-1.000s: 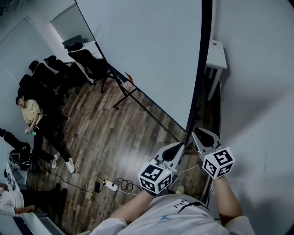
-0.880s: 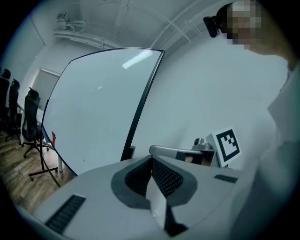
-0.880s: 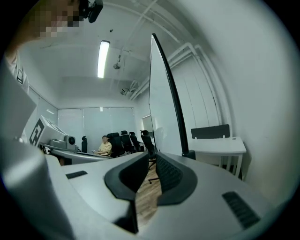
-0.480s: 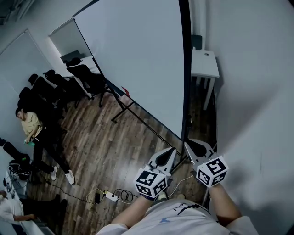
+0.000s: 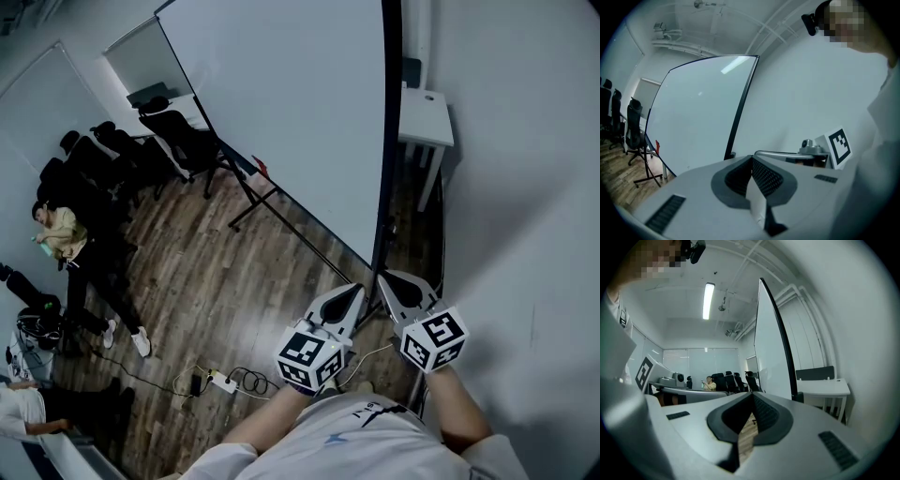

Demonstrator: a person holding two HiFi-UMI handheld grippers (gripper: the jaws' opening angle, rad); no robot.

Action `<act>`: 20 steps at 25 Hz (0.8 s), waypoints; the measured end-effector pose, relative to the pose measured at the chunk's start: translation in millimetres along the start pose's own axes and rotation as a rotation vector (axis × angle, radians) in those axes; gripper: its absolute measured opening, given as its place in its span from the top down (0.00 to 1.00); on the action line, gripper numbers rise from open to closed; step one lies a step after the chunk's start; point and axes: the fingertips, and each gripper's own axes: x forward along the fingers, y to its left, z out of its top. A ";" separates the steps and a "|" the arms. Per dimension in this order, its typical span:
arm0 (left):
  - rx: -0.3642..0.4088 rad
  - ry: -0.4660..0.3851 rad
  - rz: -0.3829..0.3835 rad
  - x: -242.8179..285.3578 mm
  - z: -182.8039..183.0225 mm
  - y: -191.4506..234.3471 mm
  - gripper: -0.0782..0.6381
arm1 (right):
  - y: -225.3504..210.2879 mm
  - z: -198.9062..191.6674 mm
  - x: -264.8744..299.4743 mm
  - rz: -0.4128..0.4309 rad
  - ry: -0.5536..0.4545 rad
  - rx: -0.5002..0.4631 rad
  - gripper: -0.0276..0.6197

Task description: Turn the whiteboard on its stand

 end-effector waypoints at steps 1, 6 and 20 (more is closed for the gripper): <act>0.001 0.002 0.000 -0.3 -0.6 -0.6 0.87 | 0.6 -1.0 -0.4 0.001 0.002 0.000 0.94; 0.005 0.004 -0.001 -3.4 -1.0 -3.3 0.87 | 6.1 -2.6 -2.7 0.004 0.008 -0.003 0.94; 0.009 -0.002 0.002 -2.9 0.0 -2.0 0.87 | 7.6 -3.7 -1.5 0.010 0.011 -0.015 0.94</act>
